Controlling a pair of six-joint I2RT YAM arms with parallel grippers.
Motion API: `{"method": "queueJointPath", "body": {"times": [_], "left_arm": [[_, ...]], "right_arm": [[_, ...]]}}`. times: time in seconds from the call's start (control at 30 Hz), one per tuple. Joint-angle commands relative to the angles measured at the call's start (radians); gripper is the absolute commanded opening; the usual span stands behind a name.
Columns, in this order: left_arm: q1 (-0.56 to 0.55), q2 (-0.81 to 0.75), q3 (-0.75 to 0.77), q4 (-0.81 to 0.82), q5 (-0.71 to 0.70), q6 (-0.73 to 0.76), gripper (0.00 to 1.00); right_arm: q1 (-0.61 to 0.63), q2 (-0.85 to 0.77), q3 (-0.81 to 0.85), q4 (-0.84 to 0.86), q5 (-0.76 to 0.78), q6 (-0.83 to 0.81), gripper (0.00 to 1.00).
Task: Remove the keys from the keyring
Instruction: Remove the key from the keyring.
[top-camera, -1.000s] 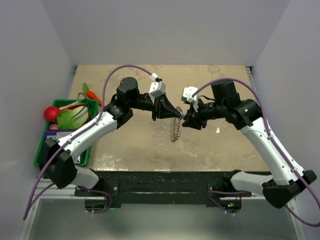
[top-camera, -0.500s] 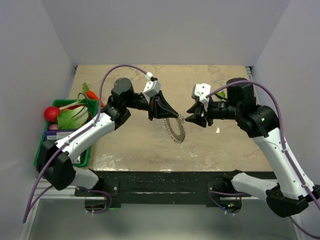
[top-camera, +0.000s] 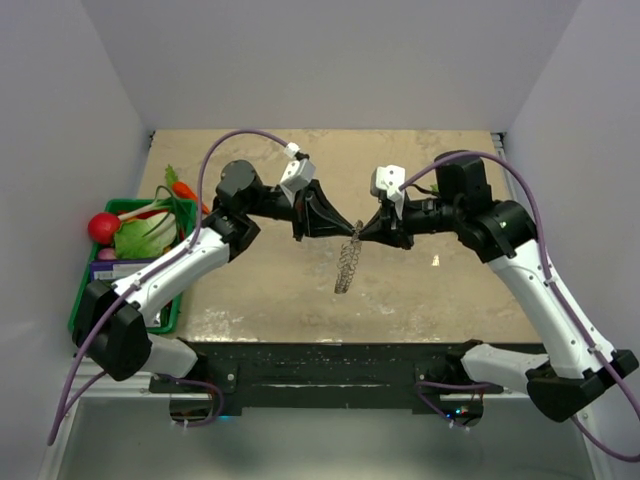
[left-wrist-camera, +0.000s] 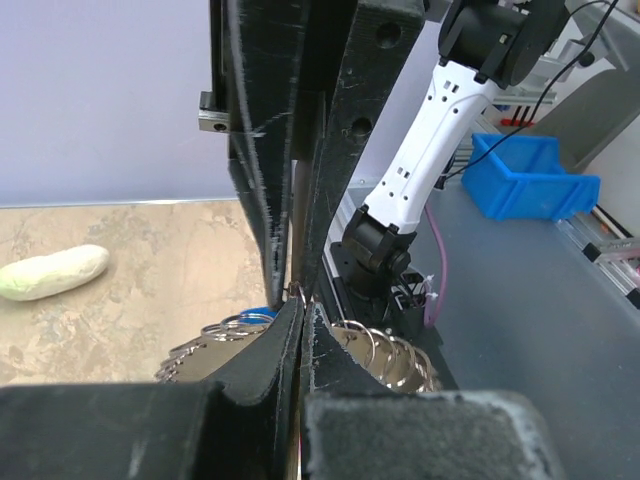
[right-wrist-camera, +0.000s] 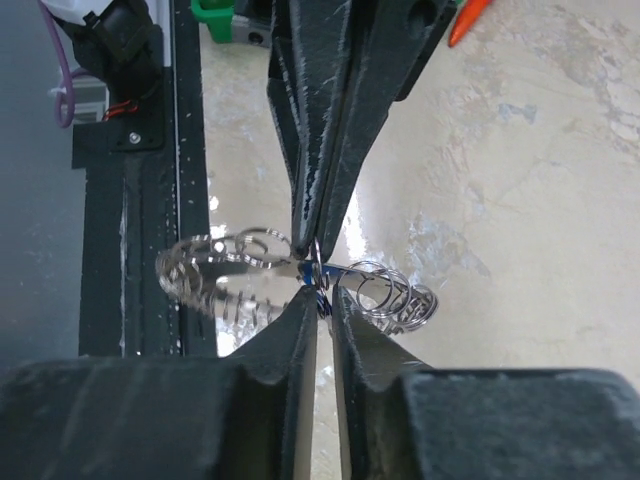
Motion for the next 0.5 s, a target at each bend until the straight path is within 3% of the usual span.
{"method": "queueJointPath", "body": {"times": [0.0,0.47], "left_arm": [[0.008,-0.030,0.000,0.117,0.021,-0.061,0.00],[0.011,-0.010,-0.017,0.262,0.034,-0.174,0.00]], "right_arm": [[-0.004,-0.024,-0.019,0.041,-0.026,-0.011,0.00],[-0.002,0.004,-0.065,0.075,-0.063,0.014,0.00]]}}
